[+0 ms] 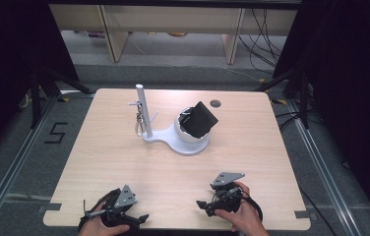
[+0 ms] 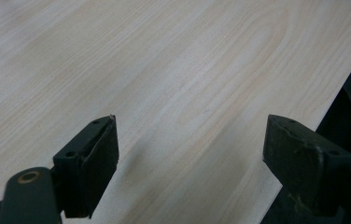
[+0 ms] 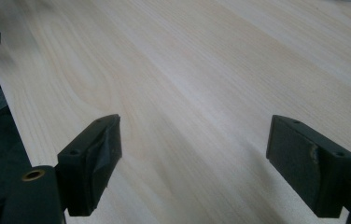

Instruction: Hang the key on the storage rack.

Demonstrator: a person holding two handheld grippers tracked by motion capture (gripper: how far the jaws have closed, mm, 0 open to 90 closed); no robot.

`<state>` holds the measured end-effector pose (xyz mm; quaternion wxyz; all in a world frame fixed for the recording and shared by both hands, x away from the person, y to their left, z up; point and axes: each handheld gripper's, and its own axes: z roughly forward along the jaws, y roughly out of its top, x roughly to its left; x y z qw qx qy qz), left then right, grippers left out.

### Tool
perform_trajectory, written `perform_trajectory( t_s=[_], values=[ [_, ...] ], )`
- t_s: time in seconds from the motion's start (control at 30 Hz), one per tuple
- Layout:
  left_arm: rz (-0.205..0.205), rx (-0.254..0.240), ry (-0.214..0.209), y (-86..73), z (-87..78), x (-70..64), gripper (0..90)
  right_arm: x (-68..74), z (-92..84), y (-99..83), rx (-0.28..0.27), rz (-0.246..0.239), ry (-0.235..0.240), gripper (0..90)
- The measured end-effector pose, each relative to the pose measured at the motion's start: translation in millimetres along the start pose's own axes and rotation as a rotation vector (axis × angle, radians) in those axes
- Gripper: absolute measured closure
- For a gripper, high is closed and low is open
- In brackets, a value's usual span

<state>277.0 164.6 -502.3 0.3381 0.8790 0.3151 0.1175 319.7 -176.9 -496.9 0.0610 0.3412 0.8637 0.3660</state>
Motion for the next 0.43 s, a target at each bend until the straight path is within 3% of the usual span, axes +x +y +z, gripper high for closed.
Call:
perform_trajectory(
  t_s=[0.1, 0.13, 0.43],
  values=[
    [0.001, 0.018, 0.011, -1.7, 1.1, 2.3, 17.8, 0.4, -0.8, 0.4, 0.017, -0.006, -0.002, 18.5],
    [-0.016, 0.013, 0.004, -2.1, 1.9, 2.3, 17.8, 0.3, -0.8, 0.4, 0.017, -0.006, -0.002, 18.5],
    [-0.007, 0.022, 0.014, -4.0, 2.7, 5.8, 17.2, 0.5, 0.7, 0.3, 0.024, -0.012, -0.007, 18.8]
  ],
)
